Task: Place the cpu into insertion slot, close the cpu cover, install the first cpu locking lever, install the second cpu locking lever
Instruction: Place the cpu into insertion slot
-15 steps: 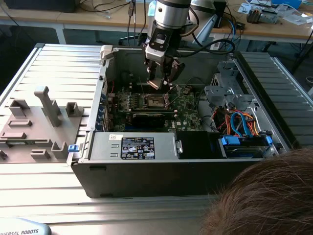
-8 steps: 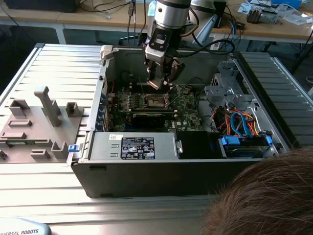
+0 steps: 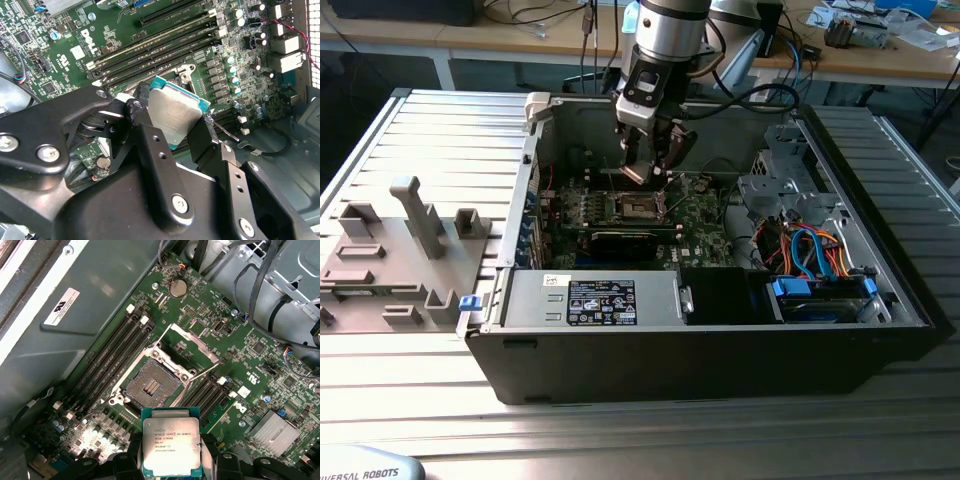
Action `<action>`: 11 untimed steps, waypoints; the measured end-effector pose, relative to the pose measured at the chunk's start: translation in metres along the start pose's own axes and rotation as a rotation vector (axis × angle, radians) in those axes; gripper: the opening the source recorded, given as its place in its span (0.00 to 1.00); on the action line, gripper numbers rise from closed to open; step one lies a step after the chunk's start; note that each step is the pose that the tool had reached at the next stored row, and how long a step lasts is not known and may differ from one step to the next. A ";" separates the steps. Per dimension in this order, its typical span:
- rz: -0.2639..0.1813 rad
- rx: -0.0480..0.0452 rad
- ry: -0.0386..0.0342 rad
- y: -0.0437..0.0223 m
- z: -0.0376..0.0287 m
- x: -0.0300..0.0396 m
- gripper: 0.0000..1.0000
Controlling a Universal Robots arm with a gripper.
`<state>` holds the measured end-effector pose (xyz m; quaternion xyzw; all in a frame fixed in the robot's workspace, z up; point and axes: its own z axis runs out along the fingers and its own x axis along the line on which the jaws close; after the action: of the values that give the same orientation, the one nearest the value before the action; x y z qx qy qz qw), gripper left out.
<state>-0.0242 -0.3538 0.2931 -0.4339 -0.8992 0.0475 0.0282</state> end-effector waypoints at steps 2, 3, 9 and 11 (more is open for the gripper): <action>0.001 0.0000 0.0001 0.0000 0.0001 0.0000 0.55; 0.002 0.0000 0.0002 0.0000 0.0001 0.0000 0.55; 0.011 -0.0001 0.0012 0.0001 0.0006 0.0000 0.55; 0.018 -0.0001 0.0020 0.0001 0.0007 0.0000 0.55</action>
<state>-0.0242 -0.3538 0.2925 -0.4419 -0.8954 0.0472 0.0287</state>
